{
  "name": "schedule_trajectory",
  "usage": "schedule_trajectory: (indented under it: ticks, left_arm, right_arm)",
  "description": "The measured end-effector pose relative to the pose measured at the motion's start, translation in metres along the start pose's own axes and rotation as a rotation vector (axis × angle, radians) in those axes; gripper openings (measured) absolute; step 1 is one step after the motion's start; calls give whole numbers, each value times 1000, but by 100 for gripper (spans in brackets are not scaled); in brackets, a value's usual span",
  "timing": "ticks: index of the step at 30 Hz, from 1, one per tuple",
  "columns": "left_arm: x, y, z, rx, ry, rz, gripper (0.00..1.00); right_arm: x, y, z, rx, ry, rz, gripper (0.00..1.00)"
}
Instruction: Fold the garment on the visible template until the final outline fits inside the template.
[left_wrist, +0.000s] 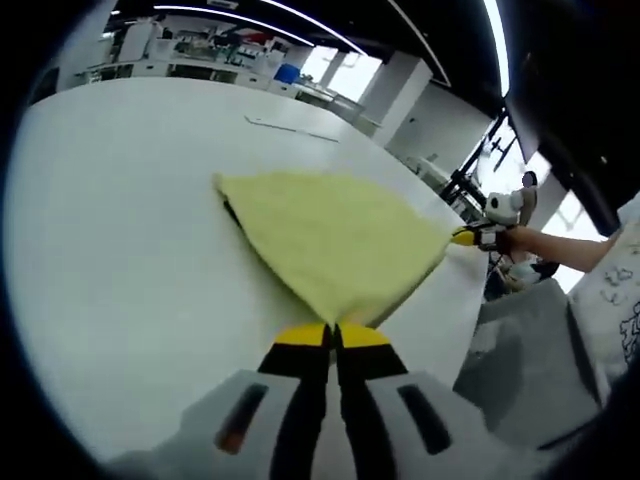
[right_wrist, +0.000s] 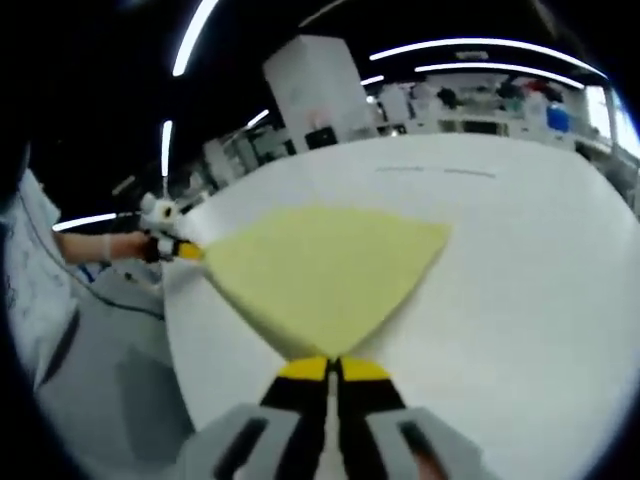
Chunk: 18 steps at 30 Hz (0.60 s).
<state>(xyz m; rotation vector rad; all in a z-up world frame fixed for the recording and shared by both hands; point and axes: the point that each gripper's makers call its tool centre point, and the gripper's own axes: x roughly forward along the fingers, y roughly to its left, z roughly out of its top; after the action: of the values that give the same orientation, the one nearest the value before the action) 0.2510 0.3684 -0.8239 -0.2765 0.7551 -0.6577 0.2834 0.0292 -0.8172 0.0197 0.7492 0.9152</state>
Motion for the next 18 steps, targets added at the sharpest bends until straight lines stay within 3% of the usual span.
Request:
schedule_trajectory:
  ticks: [8,10,11,14,16,18]
  left_arm:
    - [-3,2,2,21,-24,17,1]
    - [-6,2,4,32,-32,28,5]
    - [-8,1,5,38,-39,31,12]
    - [-15,6,8,30,-53,43,34]
    - [-20,8,11,53,-64,55,39]
    - [-23,3,13,56,-71,59,43]
  right_arm:
    - [-3,0,-1,16,0,4,0]
    - [-5,0,-1,21,1,5,0]
    - [-8,1,-1,23,-3,0,2]
    - [-13,0,5,28,-35,-19,21]
    - [-16,-1,9,13,-57,-33,33]
    - [-18,-1,11,3,-70,-39,37]
